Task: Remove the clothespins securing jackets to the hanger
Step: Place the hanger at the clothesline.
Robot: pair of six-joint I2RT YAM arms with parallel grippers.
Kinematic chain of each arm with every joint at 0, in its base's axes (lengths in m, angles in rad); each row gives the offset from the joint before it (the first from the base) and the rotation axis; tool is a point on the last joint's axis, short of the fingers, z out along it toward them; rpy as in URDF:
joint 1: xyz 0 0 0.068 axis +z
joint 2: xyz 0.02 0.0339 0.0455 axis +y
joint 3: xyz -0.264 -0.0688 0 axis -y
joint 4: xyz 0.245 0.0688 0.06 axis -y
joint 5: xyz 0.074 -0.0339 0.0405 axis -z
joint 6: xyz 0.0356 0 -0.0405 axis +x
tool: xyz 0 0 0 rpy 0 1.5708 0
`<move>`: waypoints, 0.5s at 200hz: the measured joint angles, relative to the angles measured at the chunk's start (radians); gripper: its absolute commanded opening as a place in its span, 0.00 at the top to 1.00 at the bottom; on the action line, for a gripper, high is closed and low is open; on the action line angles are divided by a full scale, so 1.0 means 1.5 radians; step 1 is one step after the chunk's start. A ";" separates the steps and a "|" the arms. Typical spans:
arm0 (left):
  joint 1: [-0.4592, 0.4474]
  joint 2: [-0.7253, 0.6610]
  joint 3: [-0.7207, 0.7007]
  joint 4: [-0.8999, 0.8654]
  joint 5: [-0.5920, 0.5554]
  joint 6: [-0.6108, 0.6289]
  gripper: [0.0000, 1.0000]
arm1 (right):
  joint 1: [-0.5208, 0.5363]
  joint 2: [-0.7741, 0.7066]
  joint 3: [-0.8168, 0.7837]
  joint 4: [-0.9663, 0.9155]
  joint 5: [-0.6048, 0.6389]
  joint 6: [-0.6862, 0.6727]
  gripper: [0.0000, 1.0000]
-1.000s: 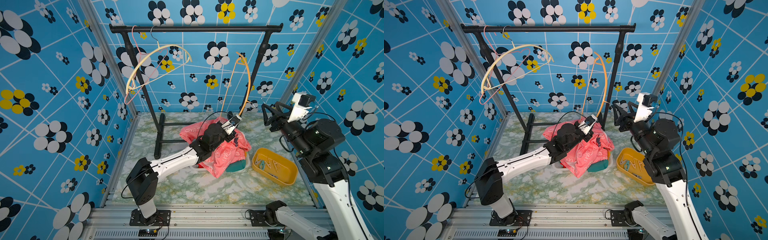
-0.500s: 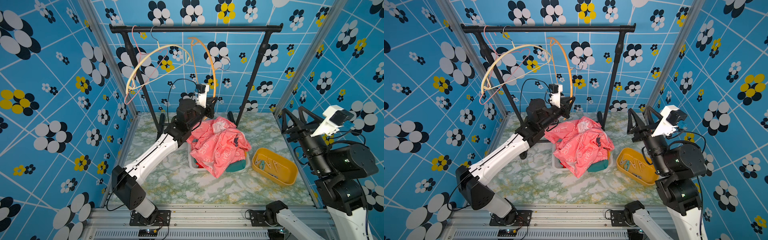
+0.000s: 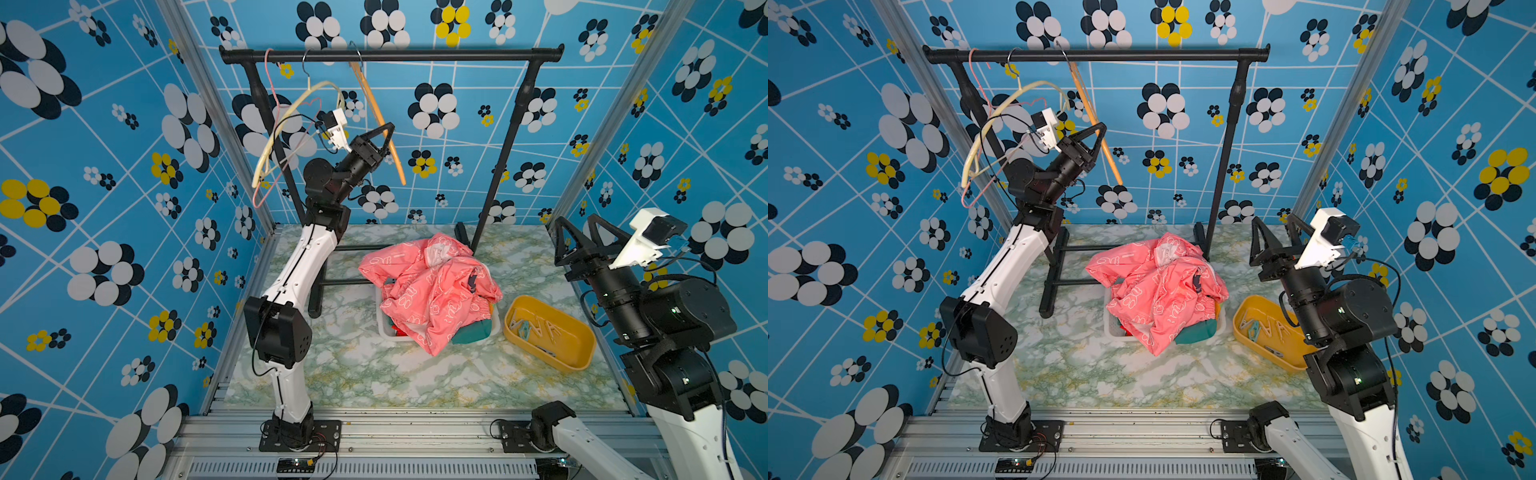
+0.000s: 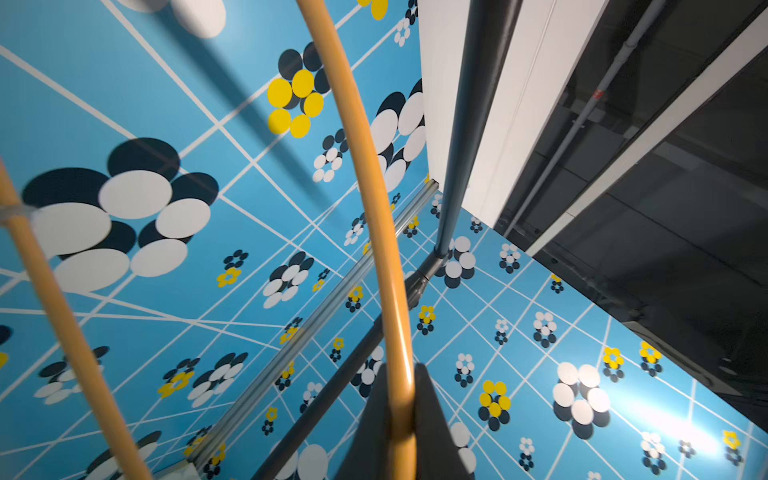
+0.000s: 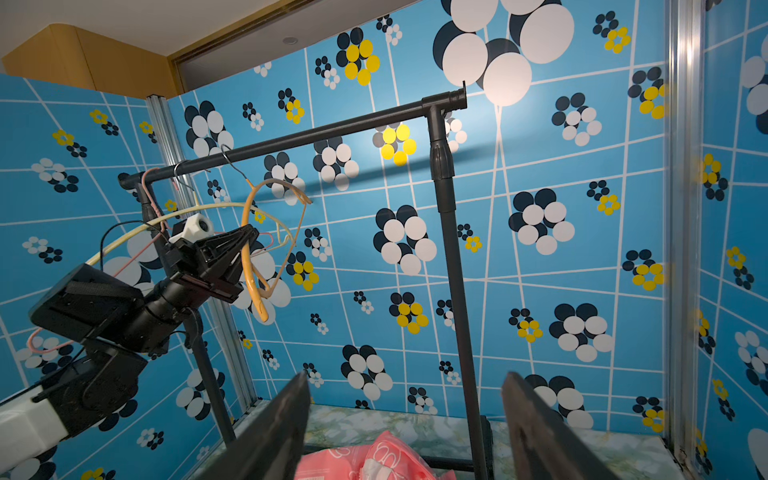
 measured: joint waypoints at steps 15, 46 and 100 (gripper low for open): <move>0.002 0.043 0.051 0.036 0.018 -0.068 1.00 | 0.000 -0.002 -0.001 -0.003 0.005 0.000 0.25; 0.001 0.056 0.070 0.063 0.036 -0.137 1.00 | 0.000 -0.005 -0.004 -0.009 0.012 0.000 0.25; 0.001 -0.054 -0.095 0.044 0.011 -0.063 1.00 | 0.000 -0.003 -0.011 -0.012 0.022 0.000 0.25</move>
